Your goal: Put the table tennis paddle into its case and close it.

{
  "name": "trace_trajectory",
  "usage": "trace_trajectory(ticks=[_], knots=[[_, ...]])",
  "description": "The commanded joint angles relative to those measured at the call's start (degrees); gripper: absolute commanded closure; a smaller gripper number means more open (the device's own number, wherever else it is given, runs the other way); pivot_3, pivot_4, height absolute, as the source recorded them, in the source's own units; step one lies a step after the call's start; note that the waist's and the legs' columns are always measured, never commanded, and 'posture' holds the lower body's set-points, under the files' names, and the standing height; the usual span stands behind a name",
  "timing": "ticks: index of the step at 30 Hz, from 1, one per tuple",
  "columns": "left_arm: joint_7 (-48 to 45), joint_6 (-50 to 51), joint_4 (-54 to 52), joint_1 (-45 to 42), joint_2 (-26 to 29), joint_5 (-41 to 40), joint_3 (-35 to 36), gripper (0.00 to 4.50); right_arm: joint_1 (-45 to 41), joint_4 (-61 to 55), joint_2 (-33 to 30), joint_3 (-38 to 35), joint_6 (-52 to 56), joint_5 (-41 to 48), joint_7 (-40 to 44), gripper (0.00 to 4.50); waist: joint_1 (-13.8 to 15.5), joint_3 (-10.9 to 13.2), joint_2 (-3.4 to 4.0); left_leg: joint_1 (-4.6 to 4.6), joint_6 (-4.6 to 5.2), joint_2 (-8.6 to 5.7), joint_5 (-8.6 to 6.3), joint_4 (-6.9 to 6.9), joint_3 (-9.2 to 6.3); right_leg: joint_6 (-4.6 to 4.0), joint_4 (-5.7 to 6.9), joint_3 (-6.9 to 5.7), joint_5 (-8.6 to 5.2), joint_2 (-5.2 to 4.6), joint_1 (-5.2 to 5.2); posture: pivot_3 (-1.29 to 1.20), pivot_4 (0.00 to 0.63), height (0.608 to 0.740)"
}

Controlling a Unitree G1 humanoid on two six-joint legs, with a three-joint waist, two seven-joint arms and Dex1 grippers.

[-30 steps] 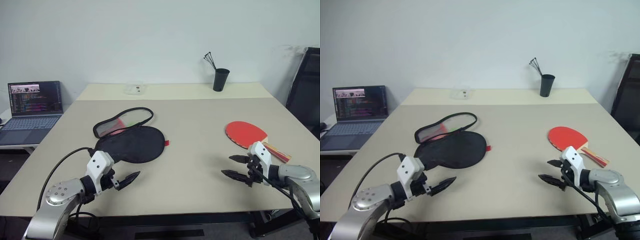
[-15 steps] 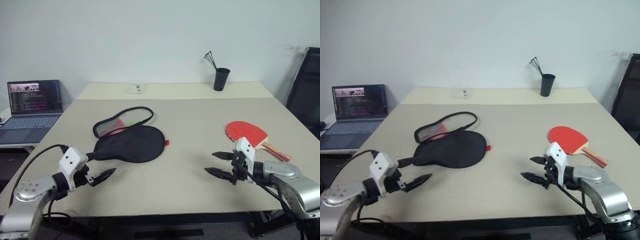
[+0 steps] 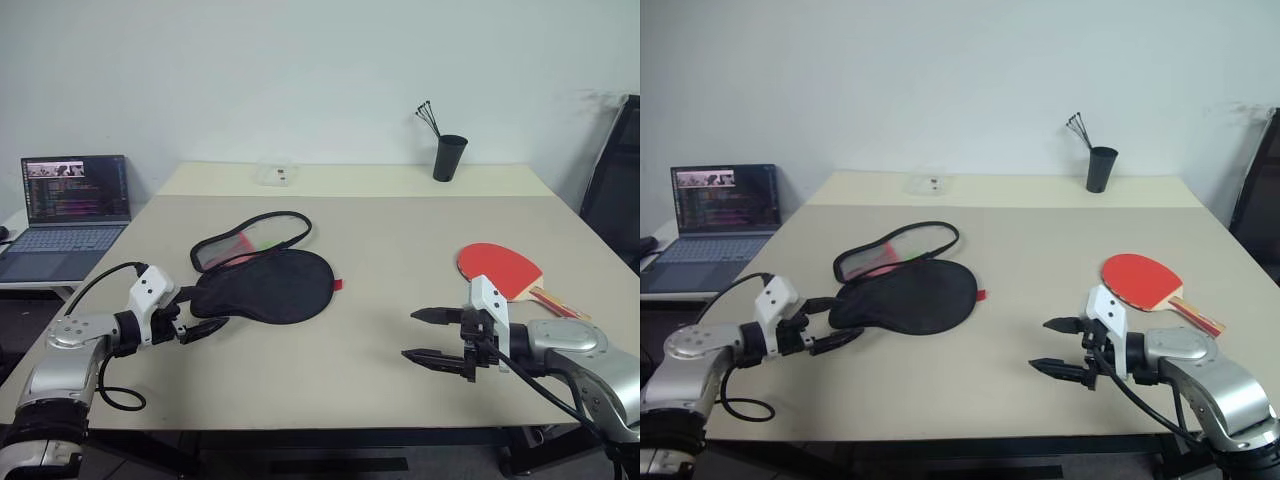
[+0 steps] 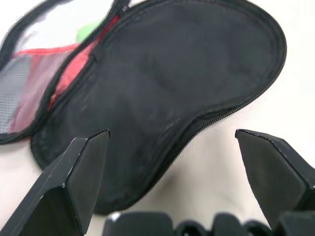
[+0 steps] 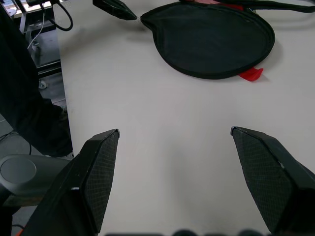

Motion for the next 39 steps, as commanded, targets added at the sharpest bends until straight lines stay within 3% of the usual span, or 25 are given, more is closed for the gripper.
trace_trajectory(ticks=[1, 12, 23, 27, 37, 39], knots=[[-1.23, -4.29, 3.84, -2.57, 0.04, 2.71, -1.64, 0.01, 0.97, -1.82, 0.39, -0.3, -1.98, -0.03, -0.76, 0.52, 0.0, 0.0, 0.0, 0.0, 0.0, 0.0, 0.0, 0.01, 0.0, 0.0, 0.0, 0.0, 0.0, 0.0, 0.0, 0.0, 0.15, 0.74], [-2.99, -14.43, 16.07, -10.42, 1.7, 9.65, -5.34, 0.01, 3.07, -0.33, 1.37, 0.81, -5.39, -1.18, -1.64, 0.52, 0.06, 0.0, -0.03, 0.0, 0.0, 0.0, 0.0, 0.07, -0.02, 0.0, 0.09, -0.03, 0.0, 0.04, 0.0, 0.0, 0.15, 0.74], [-4.47, -17.54, 22.15, -12.49, 0.84, 11.67, -6.64, 0.01, 2.98, 0.83, 1.71, 0.37, -6.22, -2.03, -2.42, 0.52, -0.03, -0.01, -0.04, 0.01, 0.0, 0.01, 0.0, 0.07, 0.01, 0.0, 0.13, -0.04, 0.0, 0.04, -0.02, 0.0, 0.15, 0.74], [-4.65, -17.83, 23.1, -13.42, 0.28, 12.27, -7.2, 0.87, 3.23, 0.71, 1.73, -0.11, -6.05, -1.86, -3.18, 0.52, -0.01, -0.01, -0.04, 0.02, 0.0, 0.01, 0.0, 0.07, 0.02, 0.0, 0.14, -0.04, 0.0, 0.04, -0.02, 0.0, 0.15, 0.74], [-10.5, -12.62, 17.0, -11.68, -2.01, 10.39, -8.56, 4.42, 3.89, 0.36, 1.03, -1.54, -5.82, -1.58, -4.46, 0.52, 0.09, -0.04, -0.07, 0.09, 0.0, 0.0, 0.01, 0.11, 0.01, 0.0, 0.22, -0.02, 0.01, 0.05, 0.04, 0.0, 0.15, 0.74], [-11.52, -9.02, 12.33, -10.0, -2.83, 8.8, -8.4, 4.47, 3.96, 0.29, 1.02, -1.76, -5.74, -1.54, -4.68, 0.52, 0.08, -0.04, -0.07, 0.08, 0.0, -0.03, 0.01, 0.11, 0.05, 0.0, 0.19, -0.02, 0.01, 0.04, 0.04, 0.0, 0.15, 0.74]])
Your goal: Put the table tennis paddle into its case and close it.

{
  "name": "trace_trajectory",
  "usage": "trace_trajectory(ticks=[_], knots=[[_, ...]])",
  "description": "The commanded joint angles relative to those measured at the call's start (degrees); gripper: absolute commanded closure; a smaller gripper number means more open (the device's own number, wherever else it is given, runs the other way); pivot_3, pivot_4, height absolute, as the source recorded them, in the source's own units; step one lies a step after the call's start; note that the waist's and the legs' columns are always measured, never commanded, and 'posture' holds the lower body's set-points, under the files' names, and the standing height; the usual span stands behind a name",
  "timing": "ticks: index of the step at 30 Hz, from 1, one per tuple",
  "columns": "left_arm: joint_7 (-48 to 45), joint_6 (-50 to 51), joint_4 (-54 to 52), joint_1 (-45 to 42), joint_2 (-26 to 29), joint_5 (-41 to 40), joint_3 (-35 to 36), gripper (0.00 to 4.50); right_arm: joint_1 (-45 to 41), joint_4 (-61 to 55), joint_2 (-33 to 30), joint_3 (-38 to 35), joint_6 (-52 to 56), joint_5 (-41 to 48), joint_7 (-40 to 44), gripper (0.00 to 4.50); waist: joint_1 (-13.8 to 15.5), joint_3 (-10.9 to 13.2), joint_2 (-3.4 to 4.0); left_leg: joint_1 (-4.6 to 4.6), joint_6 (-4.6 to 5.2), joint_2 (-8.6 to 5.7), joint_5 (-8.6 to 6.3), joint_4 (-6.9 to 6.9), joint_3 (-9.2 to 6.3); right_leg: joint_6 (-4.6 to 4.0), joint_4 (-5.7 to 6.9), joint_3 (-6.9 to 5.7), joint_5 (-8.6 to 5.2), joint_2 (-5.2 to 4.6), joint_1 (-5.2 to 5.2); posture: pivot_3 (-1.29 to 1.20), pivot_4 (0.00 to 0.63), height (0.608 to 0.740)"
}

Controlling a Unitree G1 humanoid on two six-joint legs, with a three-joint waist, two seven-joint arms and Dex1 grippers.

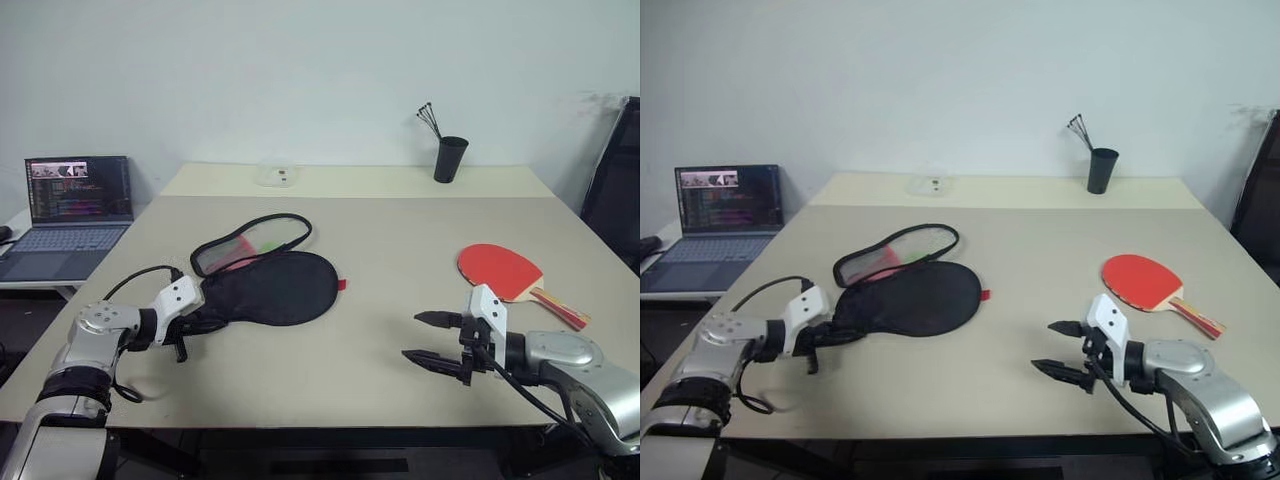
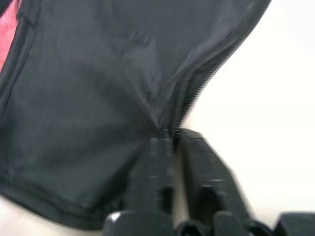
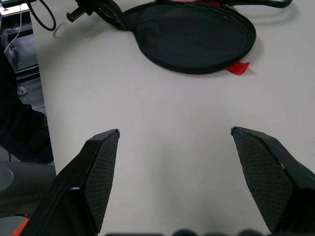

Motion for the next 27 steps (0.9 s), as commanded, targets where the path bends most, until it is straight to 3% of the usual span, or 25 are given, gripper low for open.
trace_trajectory(ticks=[1, 7, 12, 20, 25, 27], knots=[[-2.16, 6.75, -10.32, 3.53, -1.77, -3.11, -0.68, 4.47, 0.05, -1.5, -0.67, -2.44, -0.5, 0.6, -0.53, 0.52, -0.01, 0.0, 0.0, -0.01, 0.0, 0.0, 0.0, 0.0, 0.02, 0.0, -0.02, 0.01, 0.0, 0.0, 0.0, 0.0, 0.15, 0.74], [6.11, 33.0, -37.59, 9.9, -9.61, -10.36, -1.91, 4.47, 0.86, -1.4, -1.49, -4.52, -0.5, 0.67, -1.08, 0.52, 0.3, -0.01, -0.01, -0.08, 0.0, -0.04, 0.0, 0.03, -0.06, 0.01, -0.03, 0.08, 0.01, -0.09, 0.01, 0.0, 0.15, 0.74], [18.45, 46.28, -41.2, 3.39, -21.99, -12.85, -2.29, 4.47, 0.63, -0.14, -2.86, -6.3, -0.8, 0.42, -0.81, 0.52, 0.37, -0.03, -0.06, -0.13, 0.0, -0.08, 0.01, 0.25, -0.14, 0.18, -0.01, 0.05, 0.1, -0.06, 0.06, 0.0, 0.15, 0.74], [33.38, 42.89, -27.25, -9.3, -38.34, -9.31, -3.58, 4.47, 0.71, 0.17, -4.59, -8.38, -0.65, 0.29, -1.01, 0.52, 0.0, -0.04, -0.09, -0.18, 0.02, -0.35, 0.0, 0.35, -0.11, 0.23, -0.05, 0.11, 0.14, 0.0, 0.09, 0.0, 0.15, 0.74], [29.06, 42.76, -29.96, -7.54, -36.71, -9.55, -6.33, 4.47, 1.36, -1.43, -4.45, -8.46, 0.34, 0.67, -1.97, 0.52, -0.43, -0.04, -0.09, -0.14, 0.02, -0.35, 0.0, 0.18, -0.06, 0.23, -0.06, 0.19, 0.14, 0.08, 0.02, 0.0, 0.15, 0.74], [28.59, 42.48, -31.28, -6.41, -35.2, -9.44, -6.45, 4.05, 1.49, -1.67, -4.37, -8.38, 0.58, 0.76, -2.36, 0.52, -0.47, -0.04, -0.09, -0.1, 0.02, -0.28, 0.0, 0.18, -0.05, 0.23, -0.05, 0.2, 0.14, 0.13, 0.02, 0.0, 0.15, 0.74]])
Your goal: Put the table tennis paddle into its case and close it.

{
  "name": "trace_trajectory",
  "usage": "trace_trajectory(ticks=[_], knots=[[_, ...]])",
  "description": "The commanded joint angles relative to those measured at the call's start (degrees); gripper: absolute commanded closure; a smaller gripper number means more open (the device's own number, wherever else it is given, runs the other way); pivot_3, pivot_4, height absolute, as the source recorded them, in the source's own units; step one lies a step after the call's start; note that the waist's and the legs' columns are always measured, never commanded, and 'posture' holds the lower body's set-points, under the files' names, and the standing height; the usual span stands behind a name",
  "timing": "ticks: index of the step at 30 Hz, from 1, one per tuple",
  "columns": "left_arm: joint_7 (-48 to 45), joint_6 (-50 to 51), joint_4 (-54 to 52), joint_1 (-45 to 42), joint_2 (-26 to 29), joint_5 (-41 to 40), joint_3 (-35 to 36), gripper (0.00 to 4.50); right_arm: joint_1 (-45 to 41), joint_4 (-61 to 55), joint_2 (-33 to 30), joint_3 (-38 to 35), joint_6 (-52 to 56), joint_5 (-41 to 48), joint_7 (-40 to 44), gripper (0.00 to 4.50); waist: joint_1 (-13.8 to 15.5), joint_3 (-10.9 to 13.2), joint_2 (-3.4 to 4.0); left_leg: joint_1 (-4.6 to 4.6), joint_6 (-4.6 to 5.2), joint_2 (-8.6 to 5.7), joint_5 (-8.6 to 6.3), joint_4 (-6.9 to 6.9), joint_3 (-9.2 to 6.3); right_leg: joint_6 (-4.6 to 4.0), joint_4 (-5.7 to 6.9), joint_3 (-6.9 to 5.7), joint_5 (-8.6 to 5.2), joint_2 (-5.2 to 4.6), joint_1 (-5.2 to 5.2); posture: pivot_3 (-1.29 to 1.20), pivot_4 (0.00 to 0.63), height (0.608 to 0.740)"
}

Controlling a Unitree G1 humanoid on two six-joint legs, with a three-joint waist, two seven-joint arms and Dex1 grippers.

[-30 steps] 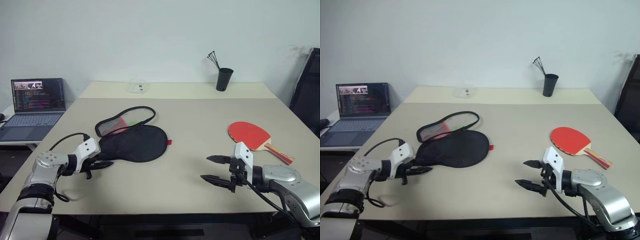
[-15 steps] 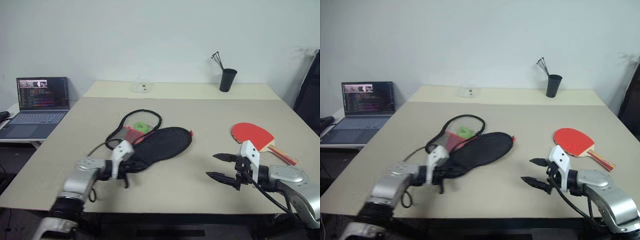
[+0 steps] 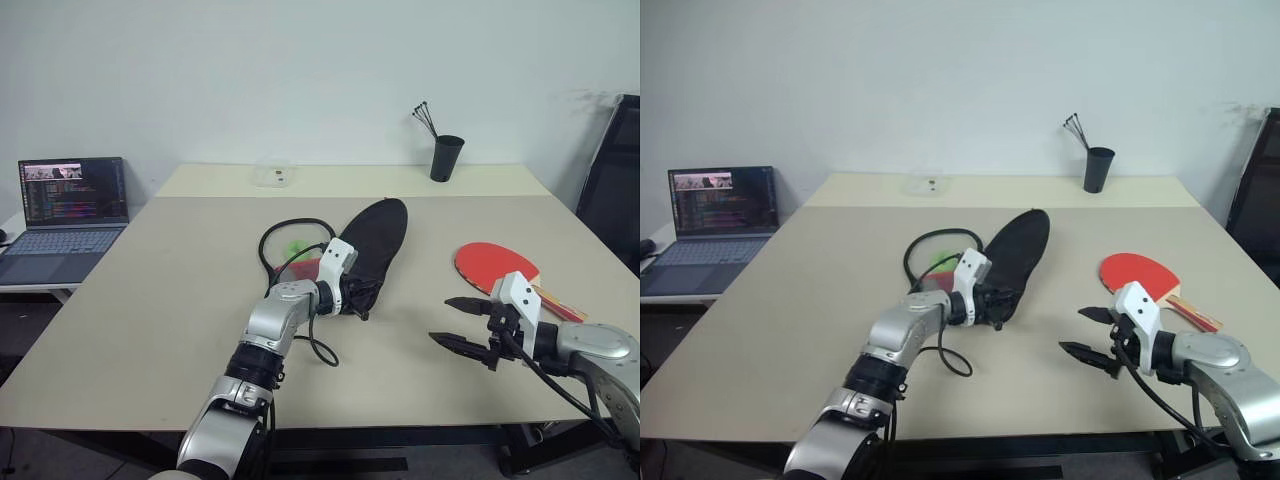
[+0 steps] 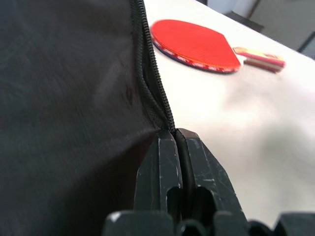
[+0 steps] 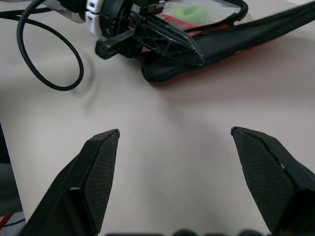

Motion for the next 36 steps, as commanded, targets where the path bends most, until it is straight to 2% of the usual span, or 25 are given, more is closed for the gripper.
trace_trajectory(ticks=[1, 8, 12, 15, 19, 22, 25, 30, 36], knots=[[-1.05, -1.06, -4.45, 1.57, 2.76, 0.04, 0.15, 3.88, 0.19, -2.6, -0.39, -1.71, 0.29, 0.78, -0.69, 0.52, -0.01, 0.0, 0.0, 0.01, 0.0, 0.06, 0.0, 0.0, -0.01, 0.0, 0.01, -0.01, 0.0, 0.02, 0.0, 0.0, 0.15, 0.74], [1.33, 1.16, -9.87, 3.94, 4.88, -1.94, 2.43, 1.4, -2.38, -0.07, 0.13, -0.9, 0.38, 0.46, -0.79, 0.52, 0.39, 0.0, 0.0, 0.0, -0.01, 0.17, 0.0, 0.03, -0.01, 0.0, -0.01, -0.01, 0.0, 0.01, 0.02, 0.0, 0.15, 0.74], [-1.63, 3.86, -17.61, 6.26, 4.73, -9.29, 5.85, 0.03, -5.56, 2.28, 2.26, -0.95, 1.66, 0.93, -3.22, 0.52, 0.28, 0.0, 0.0, -0.01, -0.01, 0.2, 0.0, 0.03, 0.02, -0.01, -0.02, 0.01, 0.0, -0.04, 0.01, 0.0, 0.15, 0.74], [-8.18, 4.39, -23.8, 9.42, 9.94, -15.85, 10.44, 0.03, -8.98, 3.83, 7.37, -2.44, 5.81, 3.98, -8.27, 0.52, -0.16, 0.0, 0.0, 0.02, -0.01, 0.25, 0.0, 0.0, 0.02, -0.02, 0.02, 0.04, 0.01, -0.02, 0.0, 0.0, 0.15, 0.74], [-10.57, 3.83, -25.0, 11.77, 16.95, -19.08, 15.76, 0.03, -10.33, 3.19, 10.1, -3.11, 10.55, 6.81, -10.81, 0.52, -0.53, -0.01, 0.03, 0.12, -0.01, 0.3, 0.01, -0.04, -0.02, -0.07, 0.07, 0.02, 0.01, 0.17, 0.01, 0.0, 0.15, 0.74], [-12.29, 3.01, -24.96, 13.39, 22.54, -19.69, 19.03, 0.03, -11.55, 3.11, 12.34, -1.86, 12.94, 7.18, -13.84, 0.52, -0.59, -0.01, 0.03, 0.12, -0.01, 0.3, 0.01, -0.03, -0.01, -0.07, 0.05, 0.03, 0.01, 0.17, 0.02, 0.0, 0.15, 0.74], [-12.66, -0.71, -22.66, 15.02, 27.57, -16.89, 20.54, 0.03, -13.8, 6.74, 15.88, 1.65, 13.15, 2.05, -20.17, 0.52, -0.84, -0.02, 0.03, 0.11, -0.01, 0.33, 0.01, -0.04, 0.01, -0.07, 0.02, 0.05, 0.01, 0.14, 0.01, 0.0, 0.15, 0.74], [-13.38, -5.52, -22.18, 18.05, 32.01, -14.24, 20.1, 0.03, -17.07, 15.75, 21.98, 6.55, 11.27, -4.9, -26.44, 0.52, -0.53, -0.01, 0.03, 0.1, -0.01, 0.35, 0.01, -0.12, 0.03, -0.09, -0.01, 0.06, 0.01, 0.09, -0.01, 0.0, 0.15, 0.74], [-12.27, -5.98, -23.11, 19.57, 32.86, -14.96, 21.38, 0.03, -22.67, 28.81, 28.82, 7.46, 5.51, -10.27, -30.82, 0.52, -0.96, -0.06, -0.05, 0.04, -0.01, 0.35, 0.01, -0.11, 0.07, -0.11, 0.01, 0.06, 0.03, -0.03, -0.09, 0.0, 0.15, 0.74]])
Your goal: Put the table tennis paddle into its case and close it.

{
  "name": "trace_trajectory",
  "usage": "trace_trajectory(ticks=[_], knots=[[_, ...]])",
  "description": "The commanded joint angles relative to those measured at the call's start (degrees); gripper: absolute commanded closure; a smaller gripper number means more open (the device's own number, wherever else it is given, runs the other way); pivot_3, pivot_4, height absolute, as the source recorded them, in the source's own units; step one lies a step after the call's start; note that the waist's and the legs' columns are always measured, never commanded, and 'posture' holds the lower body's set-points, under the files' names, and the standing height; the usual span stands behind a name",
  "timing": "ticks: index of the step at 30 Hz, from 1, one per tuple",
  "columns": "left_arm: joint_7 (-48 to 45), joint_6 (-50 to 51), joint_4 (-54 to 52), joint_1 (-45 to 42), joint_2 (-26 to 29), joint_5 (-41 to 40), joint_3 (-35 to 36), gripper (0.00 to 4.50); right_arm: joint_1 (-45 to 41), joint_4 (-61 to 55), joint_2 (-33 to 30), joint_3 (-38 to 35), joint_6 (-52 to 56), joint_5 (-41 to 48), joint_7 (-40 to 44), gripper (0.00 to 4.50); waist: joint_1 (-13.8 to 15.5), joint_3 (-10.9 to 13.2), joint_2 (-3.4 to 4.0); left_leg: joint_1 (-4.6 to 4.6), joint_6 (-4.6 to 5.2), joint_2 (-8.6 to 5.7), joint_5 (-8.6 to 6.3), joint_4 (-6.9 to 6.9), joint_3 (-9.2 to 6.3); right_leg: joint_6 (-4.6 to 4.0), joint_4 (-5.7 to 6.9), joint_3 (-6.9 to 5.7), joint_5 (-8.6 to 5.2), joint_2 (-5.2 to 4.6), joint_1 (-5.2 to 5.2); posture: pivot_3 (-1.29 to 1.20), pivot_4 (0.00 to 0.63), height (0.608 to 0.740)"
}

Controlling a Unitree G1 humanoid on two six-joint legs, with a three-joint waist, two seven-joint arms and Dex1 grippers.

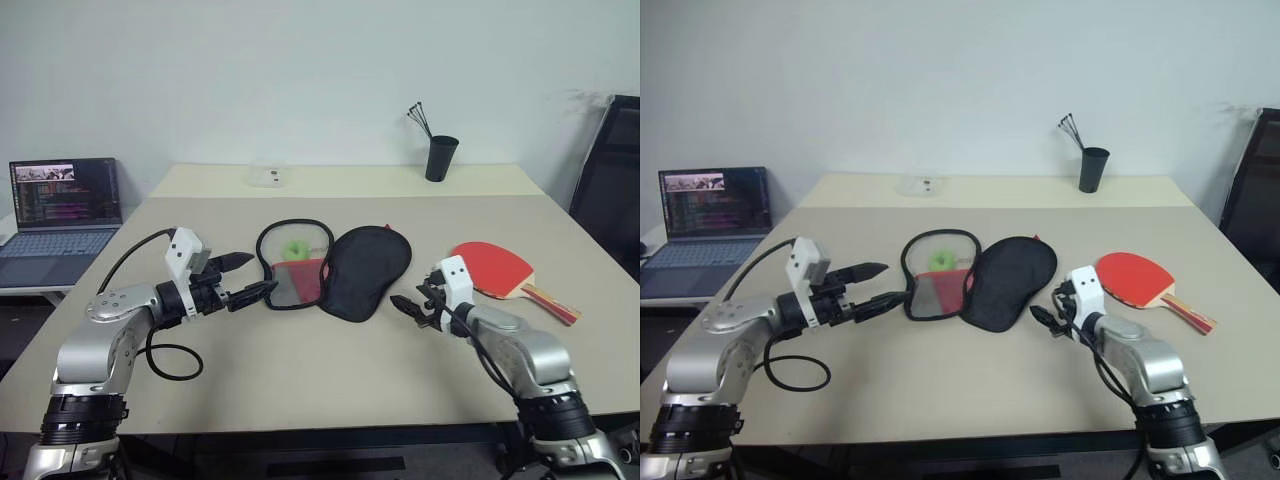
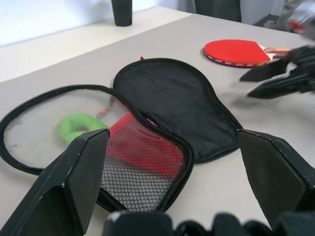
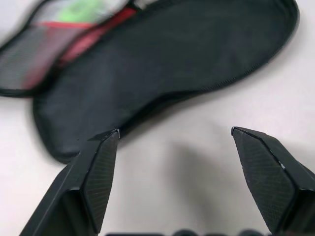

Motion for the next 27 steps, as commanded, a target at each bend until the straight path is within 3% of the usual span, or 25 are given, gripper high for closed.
trace_trajectory(ticks=[1, 12, 21, 27], knots=[[0.7, -0.89, -2.1, 0.37, 0.96, -0.87, 1.97, 0.03, -2.87, 3.79, 2.55, -0.11, -4.44, -2.15, -1.41, 0.52, -0.04, 0.0, 0.0, 0.0, 0.0, 0.01, 0.0, -0.01, -0.01, 0.0, 0.0, 0.0, 0.0, 0.01, -0.01, 0.0, 0.15, 0.74], [1.81, -0.82, -3.07, 0.98, 0.66, -1.4, 1.86, 0.03, -6.68, 11.89, 10.76, 3.67, -9.52, -6.54, -0.51, 0.52, -0.13, 0.0, 0.0, 0.0, 0.0, 0.04, 0.0, -0.04, -0.03, -0.01, 0.0, -0.01, 0.01, 0.01, -0.02, 0.0, 0.15, 0.74], [1.74, -1.05, -3.26, 1.05, 0.63, -1.07, 1.26, 0.03, -6.28, 11.85, 13.03, 3.28, -8.76, -7.97, -1.11, 0.52, -0.23, 0.0, 0.01, 0.02, 0.0, 0.06, 0.0, -0.05, -0.03, -0.06, 0.01, -0.01, 0.04, 0.01, -0.02, 0.0, 0.15, 0.74], [1.34, -0.72, -3.56, 1.02, 0.66, -1.21, 0.91, 0.0, -8.1, 12.72, 14.29, -0.01, -7.86, -7.24, -3.17, 2.48, -0.26, 0.0, 0.01, 0.02, 0.0, 0.07, 0.0, -0.05, -0.03, -0.1, 0.02, -0.01, 0.06, 0.01, -0.02, 0.0, 0.15, 0.74]])
